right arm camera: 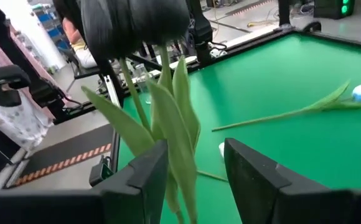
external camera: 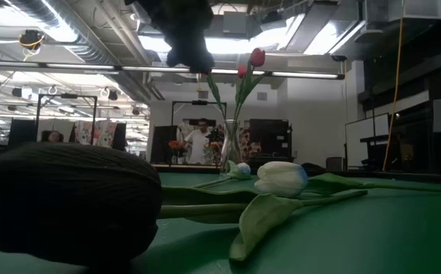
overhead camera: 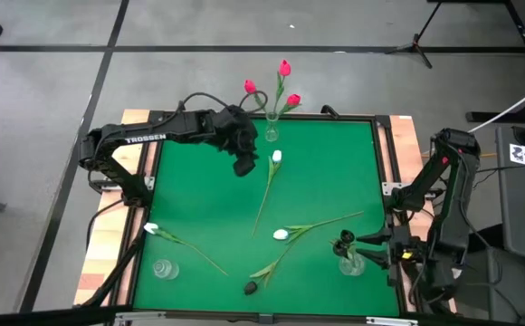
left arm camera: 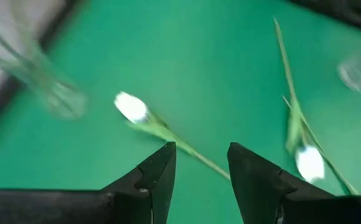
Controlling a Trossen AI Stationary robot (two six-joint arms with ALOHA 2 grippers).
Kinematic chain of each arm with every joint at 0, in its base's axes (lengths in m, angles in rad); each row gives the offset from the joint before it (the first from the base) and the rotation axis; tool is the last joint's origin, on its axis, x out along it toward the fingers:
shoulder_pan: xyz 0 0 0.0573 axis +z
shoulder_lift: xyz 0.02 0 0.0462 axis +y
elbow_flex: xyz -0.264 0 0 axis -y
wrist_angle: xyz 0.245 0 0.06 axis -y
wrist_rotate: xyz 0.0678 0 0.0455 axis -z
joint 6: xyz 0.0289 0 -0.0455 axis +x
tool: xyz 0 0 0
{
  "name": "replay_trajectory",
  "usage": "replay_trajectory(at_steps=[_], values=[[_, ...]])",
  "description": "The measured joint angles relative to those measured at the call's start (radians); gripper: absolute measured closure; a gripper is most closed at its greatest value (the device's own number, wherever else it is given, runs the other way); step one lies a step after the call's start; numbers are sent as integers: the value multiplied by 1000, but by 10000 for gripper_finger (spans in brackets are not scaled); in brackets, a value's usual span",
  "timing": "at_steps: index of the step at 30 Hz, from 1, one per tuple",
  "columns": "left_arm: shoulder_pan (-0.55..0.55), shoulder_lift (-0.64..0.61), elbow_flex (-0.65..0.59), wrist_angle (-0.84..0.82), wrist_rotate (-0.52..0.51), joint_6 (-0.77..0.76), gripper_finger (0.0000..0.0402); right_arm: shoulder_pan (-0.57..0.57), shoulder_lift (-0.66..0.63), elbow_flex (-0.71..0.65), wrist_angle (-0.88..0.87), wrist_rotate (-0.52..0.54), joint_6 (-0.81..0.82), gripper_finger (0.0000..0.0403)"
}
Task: Sort flowers into vase by color
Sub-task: Put the black tulip into the bottom right transparent vase
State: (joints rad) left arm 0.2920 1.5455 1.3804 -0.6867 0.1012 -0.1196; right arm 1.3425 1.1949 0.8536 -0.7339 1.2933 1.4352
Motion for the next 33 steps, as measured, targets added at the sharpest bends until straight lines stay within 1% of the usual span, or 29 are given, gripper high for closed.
replay_trajectory(at_steps=[4,7,11,13,17,19,22,24,26,29,33], values=[[-25,0,0,-73,86,46,258,0,-51,0,0,-3,-83,244],[-61,0,0,-81,136,92,258,0,-87,0,-1,-3,-137,244],[-106,0,0,-80,137,142,258,0,-138,0,-2,-1,-199,244],[-120,0,0,-75,115,146,258,-1,-164,0,-3,12,-226,244],[-135,0,0,-62,89,141,258,-2,-235,0,-31,119,-286,244],[-135,0,0,-61,87,140,258,-16,-286,0,-49,133,-353,244],[-135,0,0,-61,85,123,258,-92,-365,0,-61,86,-490,244],[-135,0,0,-61,85,118,258,-167,-413,0,-61,62,-587,244],[-135,0,0,-62,85,117,258,-244,-465,0,-55,15,-672,244],[-135,0,0,-62,85,111,258,-374,-529,0,-28,-99,-823,244],[-135,0,0,-62,85,101,258,-568,-557,0,67,-263,-1066,244]])
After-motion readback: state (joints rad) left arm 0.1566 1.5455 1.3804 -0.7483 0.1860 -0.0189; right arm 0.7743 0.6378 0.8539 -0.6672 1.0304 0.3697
